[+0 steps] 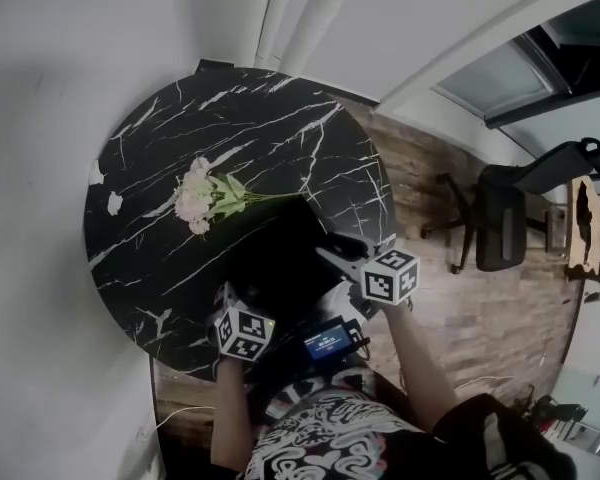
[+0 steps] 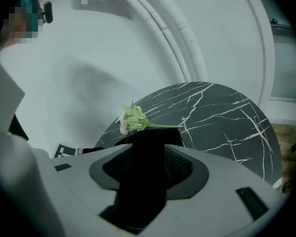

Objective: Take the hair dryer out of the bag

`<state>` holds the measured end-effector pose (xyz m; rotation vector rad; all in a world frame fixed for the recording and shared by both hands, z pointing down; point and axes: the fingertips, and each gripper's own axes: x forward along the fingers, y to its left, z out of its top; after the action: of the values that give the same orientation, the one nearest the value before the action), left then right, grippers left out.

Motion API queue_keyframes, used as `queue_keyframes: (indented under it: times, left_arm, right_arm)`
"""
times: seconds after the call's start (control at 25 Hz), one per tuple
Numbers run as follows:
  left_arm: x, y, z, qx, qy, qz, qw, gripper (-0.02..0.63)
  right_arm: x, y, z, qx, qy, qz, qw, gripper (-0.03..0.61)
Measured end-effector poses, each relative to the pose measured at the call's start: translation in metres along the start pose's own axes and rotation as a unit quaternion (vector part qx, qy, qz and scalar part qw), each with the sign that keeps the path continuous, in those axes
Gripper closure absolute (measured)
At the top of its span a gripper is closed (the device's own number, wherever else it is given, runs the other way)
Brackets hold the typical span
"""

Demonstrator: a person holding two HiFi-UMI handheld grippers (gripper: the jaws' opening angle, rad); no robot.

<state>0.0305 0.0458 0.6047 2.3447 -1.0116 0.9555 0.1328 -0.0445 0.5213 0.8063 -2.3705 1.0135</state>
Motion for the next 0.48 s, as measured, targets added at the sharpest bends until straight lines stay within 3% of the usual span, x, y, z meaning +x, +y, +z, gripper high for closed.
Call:
queue_keyframes:
  times: [0.32, 0.48]
  left_arm:
    - [0.000, 0.001, 0.002, 0.001, 0.001, 0.003, 1.0000, 0.380]
    - [0.001, 0.001, 0.003, 0.001, 0.003, 0.005, 1.0000, 0.380]
  right_arm:
    - [0.005, -0.026, 0.002, 0.087, 0.000, 0.042, 0.995, 0.392]
    - [0.017, -0.030, -0.014, 0.157, 0.045, 0.069, 0.984, 0.388]
